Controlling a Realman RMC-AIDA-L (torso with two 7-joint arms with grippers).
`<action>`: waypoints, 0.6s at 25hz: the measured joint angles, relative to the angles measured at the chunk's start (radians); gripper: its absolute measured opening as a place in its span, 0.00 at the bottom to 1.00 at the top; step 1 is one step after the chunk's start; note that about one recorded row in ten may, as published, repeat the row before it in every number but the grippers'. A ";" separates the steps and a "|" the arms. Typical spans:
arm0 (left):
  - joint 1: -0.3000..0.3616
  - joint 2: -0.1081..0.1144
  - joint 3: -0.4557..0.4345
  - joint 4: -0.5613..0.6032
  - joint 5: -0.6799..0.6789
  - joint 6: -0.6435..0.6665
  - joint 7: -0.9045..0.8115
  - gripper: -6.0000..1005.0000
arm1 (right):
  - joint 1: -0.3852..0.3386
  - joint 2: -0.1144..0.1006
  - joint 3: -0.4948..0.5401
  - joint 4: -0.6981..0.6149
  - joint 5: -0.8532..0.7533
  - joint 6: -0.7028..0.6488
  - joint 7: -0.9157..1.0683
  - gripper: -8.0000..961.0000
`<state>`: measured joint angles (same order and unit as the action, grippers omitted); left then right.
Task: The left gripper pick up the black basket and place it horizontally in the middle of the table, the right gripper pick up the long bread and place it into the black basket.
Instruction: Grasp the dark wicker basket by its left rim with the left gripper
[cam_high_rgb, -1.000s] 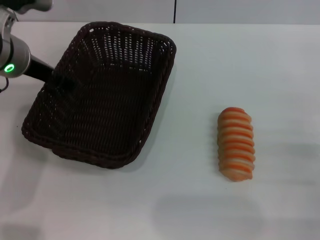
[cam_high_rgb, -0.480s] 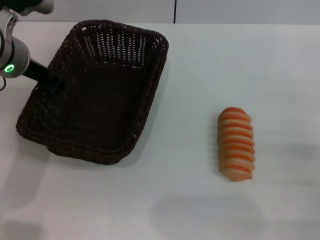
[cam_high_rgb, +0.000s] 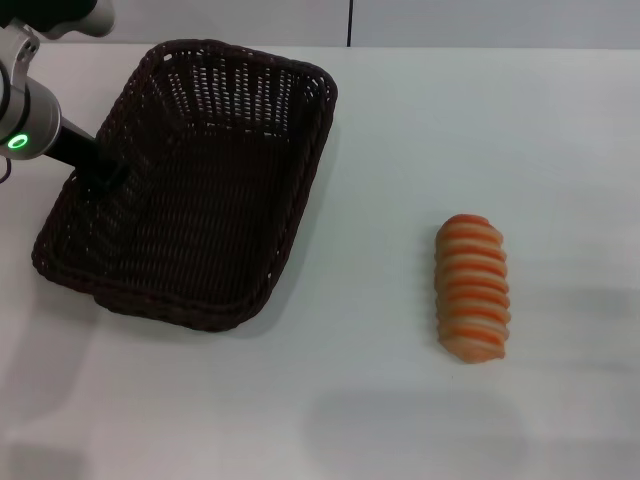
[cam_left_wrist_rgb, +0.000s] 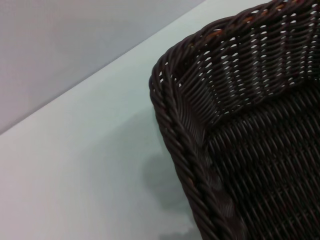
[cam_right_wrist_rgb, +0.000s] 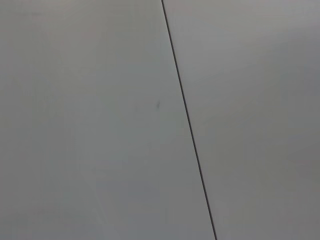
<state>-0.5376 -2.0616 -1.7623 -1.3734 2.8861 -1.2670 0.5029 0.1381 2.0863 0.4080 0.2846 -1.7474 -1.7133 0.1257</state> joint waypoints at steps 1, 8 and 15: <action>0.002 0.000 0.000 -0.003 -0.003 -0.001 0.013 0.30 | 0.000 0.000 0.000 0.000 0.000 0.000 0.000 0.85; -0.002 0.000 -0.008 -0.017 -0.044 -0.006 0.117 0.30 | 0.000 -0.001 0.000 0.002 0.000 -0.007 0.007 0.85; -0.038 0.003 -0.159 -0.024 -0.239 -0.038 0.307 0.30 | 0.000 0.000 0.000 0.008 0.001 -0.025 0.008 0.85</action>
<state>-0.5759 -2.0588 -1.9209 -1.3975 2.6467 -1.3051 0.8094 0.1378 2.0858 0.4080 0.2926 -1.7460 -1.7385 0.1337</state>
